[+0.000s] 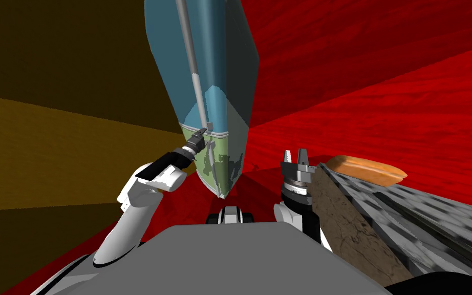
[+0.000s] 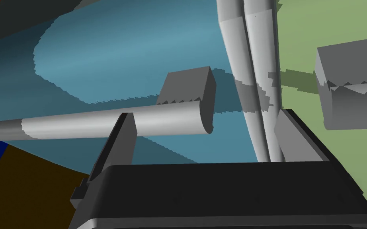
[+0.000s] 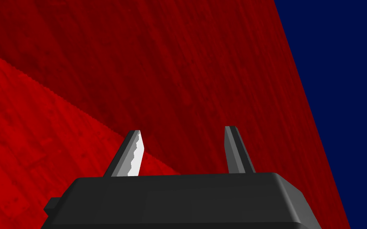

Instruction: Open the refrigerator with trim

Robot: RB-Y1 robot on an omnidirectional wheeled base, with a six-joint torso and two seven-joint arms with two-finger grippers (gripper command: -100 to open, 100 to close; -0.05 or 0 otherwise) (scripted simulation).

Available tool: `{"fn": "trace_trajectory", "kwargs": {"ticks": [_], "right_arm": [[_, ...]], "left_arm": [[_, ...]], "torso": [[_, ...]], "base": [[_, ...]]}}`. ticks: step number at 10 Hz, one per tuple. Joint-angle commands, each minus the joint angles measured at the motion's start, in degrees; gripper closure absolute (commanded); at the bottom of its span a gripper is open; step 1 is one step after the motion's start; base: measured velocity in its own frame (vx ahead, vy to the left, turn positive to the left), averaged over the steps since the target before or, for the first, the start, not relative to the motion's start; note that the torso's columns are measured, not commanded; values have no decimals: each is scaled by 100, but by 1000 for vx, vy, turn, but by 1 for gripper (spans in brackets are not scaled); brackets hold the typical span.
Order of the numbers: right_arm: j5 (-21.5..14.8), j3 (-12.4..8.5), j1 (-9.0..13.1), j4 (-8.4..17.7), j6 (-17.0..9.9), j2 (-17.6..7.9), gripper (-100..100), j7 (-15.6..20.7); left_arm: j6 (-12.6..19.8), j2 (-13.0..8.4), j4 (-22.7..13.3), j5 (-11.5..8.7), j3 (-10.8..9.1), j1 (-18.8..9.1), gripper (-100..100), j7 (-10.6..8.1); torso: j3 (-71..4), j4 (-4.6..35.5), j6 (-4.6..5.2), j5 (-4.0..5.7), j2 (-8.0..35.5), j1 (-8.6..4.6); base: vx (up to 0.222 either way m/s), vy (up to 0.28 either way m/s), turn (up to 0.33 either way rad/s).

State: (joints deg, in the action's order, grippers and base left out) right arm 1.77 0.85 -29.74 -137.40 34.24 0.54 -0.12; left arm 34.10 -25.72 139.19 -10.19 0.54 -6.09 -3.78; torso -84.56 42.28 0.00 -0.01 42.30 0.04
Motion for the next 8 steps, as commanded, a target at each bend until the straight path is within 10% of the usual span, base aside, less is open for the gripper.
{"fn": "trace_trajectory", "kwargs": {"ticks": [1, 8], "right_arm": [[0, 0, 0, 0, 0, 0, 0, 0], [0, 0, 0, 0, 0, 0, 0, 0]], "left_arm": [[409, -128, 12, -35, -66, -161, -100, 2], [1484, -469, 58, -112, -285, -527, -100, 33]], "torso": [[4, 2, 0, -2, 7, 6], [1, 1, 0, 1, 2, -3]], "base": [[16, -44, 8], [25, -56, 9]]}}
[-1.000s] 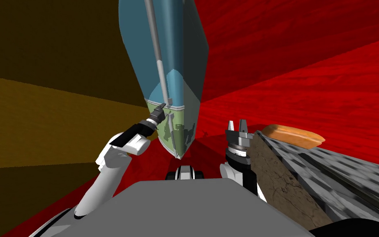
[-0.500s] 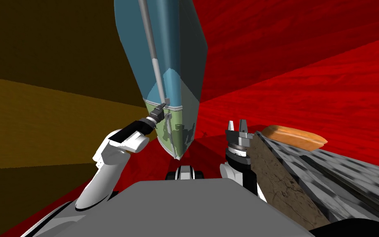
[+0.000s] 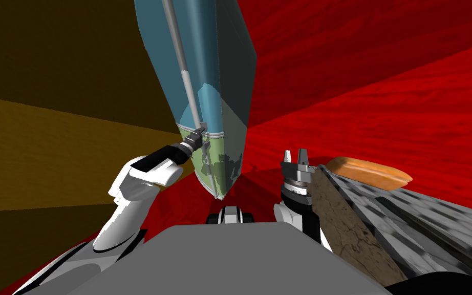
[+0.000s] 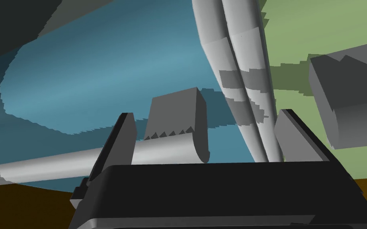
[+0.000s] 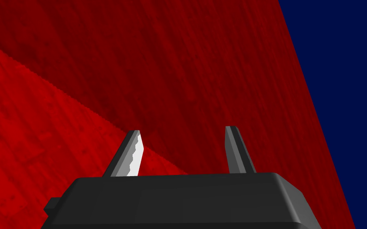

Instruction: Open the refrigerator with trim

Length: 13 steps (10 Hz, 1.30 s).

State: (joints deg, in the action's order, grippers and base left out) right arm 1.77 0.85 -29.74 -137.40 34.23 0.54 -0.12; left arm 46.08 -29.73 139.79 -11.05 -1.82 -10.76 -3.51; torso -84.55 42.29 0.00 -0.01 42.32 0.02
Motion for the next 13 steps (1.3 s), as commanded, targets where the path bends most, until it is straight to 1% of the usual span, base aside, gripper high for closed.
{"fn": "trace_trajectory", "kwargs": {"ticks": [1, 2, 3, 4, 5, 6, 7, 8, 9, 10, 13], "right_arm": [[0, 0, 0, 0, 0, 0, 0, 0], [0, 0, 0, 0, 0, 0, 0, 0], [0, 0, 0, 0, 0, 0, 0, 0], [0, 0, 0, 0, 0, 0, 0, 0], [0, 0, 0, 0, 0, 0, 0, 0], [0, 0, 0, 0, 0, 0, 0, 0], [0, 0, 0, 0, 0, 0, 0, 0], [0, 0, 0, 0, 0, 0, 0, 0], [0, 0, 0, 0, 0, 0, 0, 0], [0, 0, 0, 0, 0, 0, 0, 0], [0, 0, 0, 0, 0, 0, 0, 0]], "left_arm": [[443, -180, 11, -46, -130, -162, -100, 24], [587, -180, 11, -46, -130, -162, -100, 24], [762, -289, 23, -64, -213, -255, -100, 46], [871, -289, 23, -64, -213, -255, -100, 46], [1057, -397, 37, -79, -296, -339, -100, 69], [1140, -397, 37, -79, -296, -339, -100, 69], [1337, -503, 52, -93, -377, -416, -100, 93], [1395, -503, 52, -93, -377, -416, -100, 93], [1603, -607, 71, -105, -457, -487, -100, 118], [1636, -607, 71, -105, -457, -487, -100, 118], [2248, -915, 150, -134, -668, -668, -100, 187]], "torso": [[1, 0, 0, -1, 1, 3], [-1, 0, 0, 0, -2, 0], [-2, -1, 0, 0, -3, -1], [-2, -1, 0, 1, -4, -3], [-1, -1, 0, 0, -2, 0], [-1, -1, 0, 0, -2, -1], [-1, -1, 0, 0, -2, -1], [-1, -1, 0, 1, -3, -3], [-1, -1, 1, 1, -3, -1], [-2, -1, 0, 1, -4, -1], [-2, -1, -1, 0, -4, 0]], "base": [[25, -44, 12], [21, -42, 8], [21, -46, 14], [17, -36, 8], [18, -41, 11], [15, -37, 10], [17, -44, 13], [15, -37, 10], [18, -38, 11], [14, -19, -20], [15, -14, -25]]}}
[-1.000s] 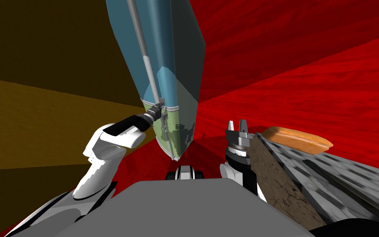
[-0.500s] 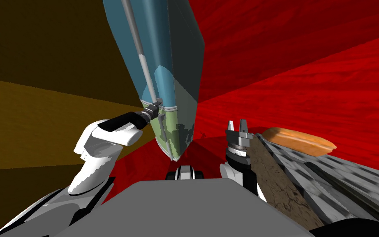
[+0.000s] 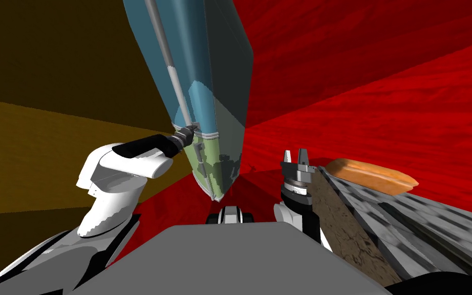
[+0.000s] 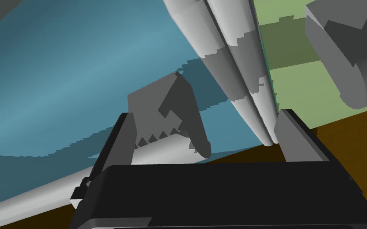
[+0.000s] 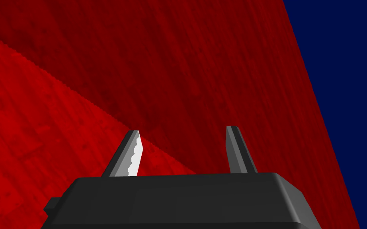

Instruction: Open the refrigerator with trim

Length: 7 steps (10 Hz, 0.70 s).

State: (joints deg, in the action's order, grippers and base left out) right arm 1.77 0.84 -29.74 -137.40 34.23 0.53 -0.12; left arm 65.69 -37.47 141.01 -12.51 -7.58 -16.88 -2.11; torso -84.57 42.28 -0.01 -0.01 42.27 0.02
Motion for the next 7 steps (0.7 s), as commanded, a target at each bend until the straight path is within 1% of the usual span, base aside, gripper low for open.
{"fn": "trace_trajectory", "kwargs": {"ticks": [1, 2, 4, 6, 7], "right_arm": [[0, 0, 0, 0, 0, 0, 0, 0], [0, 0, 0, 0, 0, 0, 0, 0], [0, 0, 0, 0, 0, 0, 0, 0], [0, 0, 0, 0, 0, 0, 0, 0], [0, 0, 0, 0, 0, 0, 0, 0]], "left_arm": [[443, -239, 64, 4, -151, -107, -100, 67], [483, -239, 64, 4, -151, -107, -100, 67], [783, -418, 152, -11, -246, -196, -100, 98], [783, -418, 152, -11, -246, -196, -100, 98], [1002, -560, 260, -23, -311, -264, -100, 119]], "torso": [[1, 0, 0, 0, 2, 0], [-4, 2, -3, -1, -3, 6], [-4, 4, -6, -3, -2, 14], [-5, 9, -13, -8, 0, 30], [-4, 10, -13, -9, 0, 32]], "base": [[15, -15, -29], [10, -11, -29], [9, -9, -17], [-5, 5, 18], [9, -7, 0]]}}
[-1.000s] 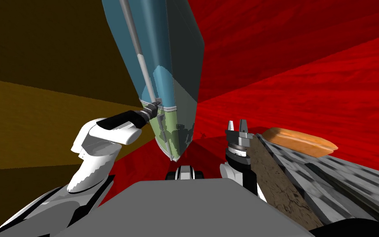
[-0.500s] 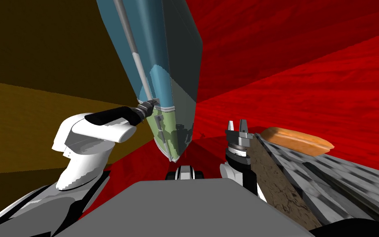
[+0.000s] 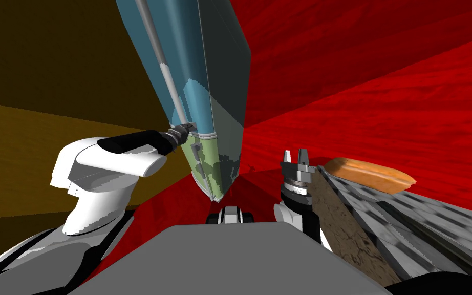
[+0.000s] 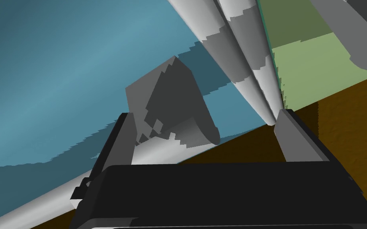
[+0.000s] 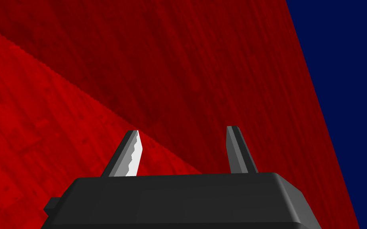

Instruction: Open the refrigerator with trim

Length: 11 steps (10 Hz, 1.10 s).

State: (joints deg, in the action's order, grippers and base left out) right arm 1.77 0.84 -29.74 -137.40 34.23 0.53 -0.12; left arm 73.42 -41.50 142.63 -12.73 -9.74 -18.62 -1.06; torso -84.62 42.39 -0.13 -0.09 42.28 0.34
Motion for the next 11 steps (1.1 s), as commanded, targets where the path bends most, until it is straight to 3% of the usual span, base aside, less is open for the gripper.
{"fn": "trace_trajectory", "kwargs": {"ticks": [1, 9, 11], "right_arm": [[0, 0, 0, 0, 0, 0, 0, 0], [0, 0, 0, 0, 0, 0, 0, 0], [0, 0, 0, 0, 0, 0, 0, 0]], "left_arm": [[229, -156, 98, 0, -95, -90, -100, 15], [229, -156, 98, 0, -95, -90, -100, 15], [383, -223, -44, -73, -163, -203, -100, -14]], "torso": [[-3, 0, -1, 2, -4, -5], [-2, -11, 8, 4, -7, -19], [-12, -15, 3, -3, -19, -3]], "base": [[27, -25, -44], [2, -1, 5], [10, -12, -35]]}}
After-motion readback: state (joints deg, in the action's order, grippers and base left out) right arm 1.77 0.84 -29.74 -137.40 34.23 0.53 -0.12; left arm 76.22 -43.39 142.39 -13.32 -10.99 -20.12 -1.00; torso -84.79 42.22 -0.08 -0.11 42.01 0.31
